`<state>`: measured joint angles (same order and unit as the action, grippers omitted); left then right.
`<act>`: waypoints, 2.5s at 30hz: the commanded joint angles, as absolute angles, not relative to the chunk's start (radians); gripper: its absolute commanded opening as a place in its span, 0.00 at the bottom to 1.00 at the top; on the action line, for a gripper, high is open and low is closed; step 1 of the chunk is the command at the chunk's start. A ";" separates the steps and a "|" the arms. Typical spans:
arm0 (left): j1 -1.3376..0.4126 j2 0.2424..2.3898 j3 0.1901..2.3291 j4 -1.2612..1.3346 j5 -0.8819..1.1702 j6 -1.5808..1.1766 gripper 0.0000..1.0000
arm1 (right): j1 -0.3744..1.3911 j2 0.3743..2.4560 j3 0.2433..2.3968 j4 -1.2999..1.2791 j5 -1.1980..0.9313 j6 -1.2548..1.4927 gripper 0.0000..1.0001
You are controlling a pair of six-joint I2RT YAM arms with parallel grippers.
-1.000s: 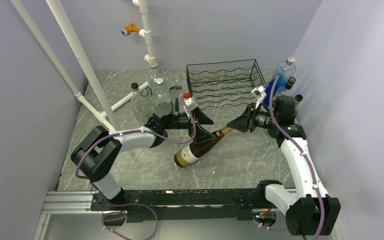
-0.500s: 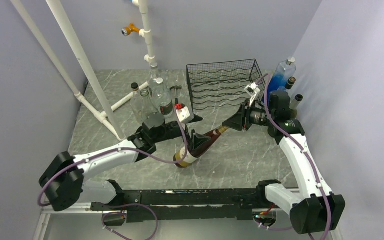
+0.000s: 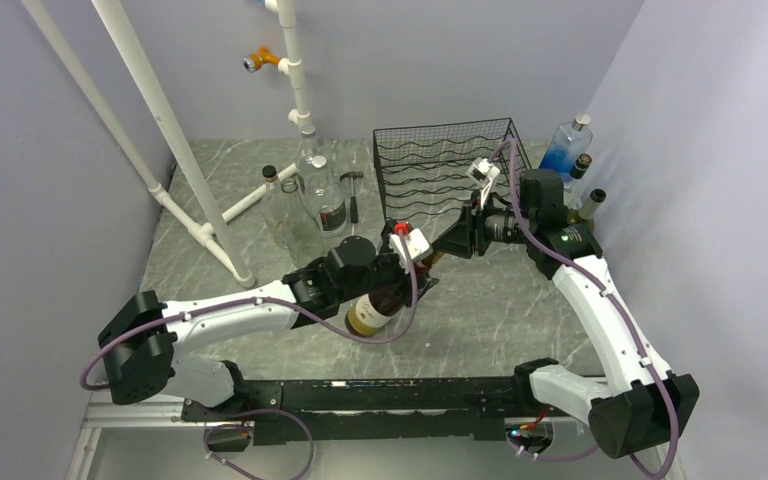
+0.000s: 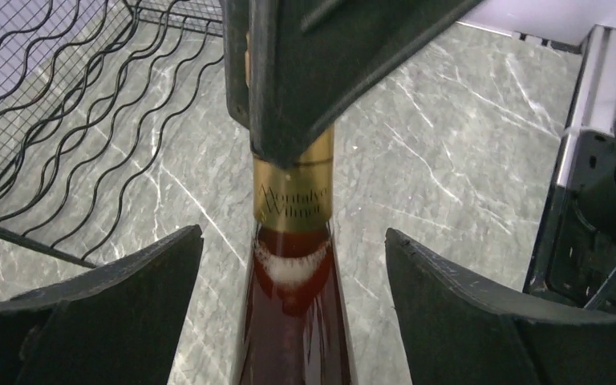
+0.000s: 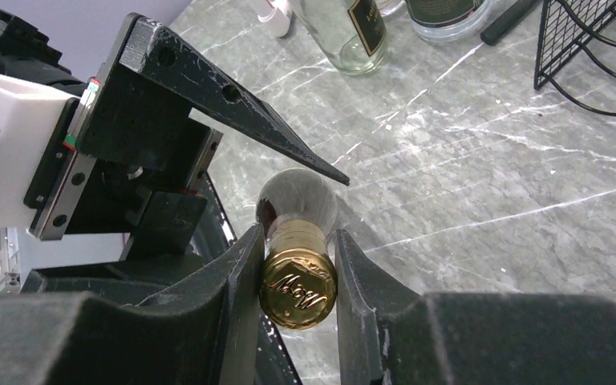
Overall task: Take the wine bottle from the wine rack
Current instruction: Pick up the wine bottle from the wine rack, then place the wine bottle at the center of the board.
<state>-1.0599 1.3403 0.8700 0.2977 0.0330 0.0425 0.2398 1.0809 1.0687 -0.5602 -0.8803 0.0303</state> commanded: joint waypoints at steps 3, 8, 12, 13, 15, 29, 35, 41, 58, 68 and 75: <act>-1.086 1.397 1.012 0.181 -0.132 0.044 0.75 | 0.259 1.091 1.121 -0.554 -0.819 -0.035 0.00; -1.092 1.422 1.036 0.154 -0.145 0.038 0.62 | 0.261 1.096 1.122 -0.549 -0.824 -0.030 0.00; -1.094 1.441 1.059 0.140 -0.135 0.038 0.63 | 0.265 1.100 1.126 -0.548 -0.834 -0.027 0.00; -1.094 1.446 1.065 0.134 -0.133 0.037 0.63 | 0.266 1.101 1.127 -0.548 -0.835 -0.027 0.00; -1.094 1.454 1.077 0.123 -0.133 0.038 0.59 | 0.268 1.102 1.127 -0.548 -0.839 -0.027 0.00; -1.094 1.310 0.948 0.227 -0.154 0.007 0.00 | 0.268 1.147 1.252 -0.646 -0.936 -0.126 0.70; -1.082 1.217 0.875 0.261 -0.176 0.006 0.00 | 0.244 1.166 1.402 -0.768 -1.049 -0.219 0.84; -1.037 1.093 0.764 0.357 -0.235 -0.048 0.00 | 0.117 1.115 1.422 -0.805 -1.158 -0.277 0.87; -0.827 1.065 0.642 0.786 -0.297 -0.028 0.00 | 0.005 0.932 1.039 -0.603 -1.208 -0.278 0.94; -0.764 1.250 0.719 0.982 -0.309 0.023 0.00 | 0.005 0.905 0.983 -0.576 -1.211 -0.281 0.96; -0.724 1.316 0.765 1.043 -0.274 0.006 0.00 | -0.026 0.895 0.974 -0.571 -1.212 -0.279 0.97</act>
<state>-0.7418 1.3373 0.6647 0.7879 -0.2913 -0.0181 -0.0055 0.9127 0.9764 -0.6193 -1.1847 -0.2562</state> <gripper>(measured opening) 0.454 0.963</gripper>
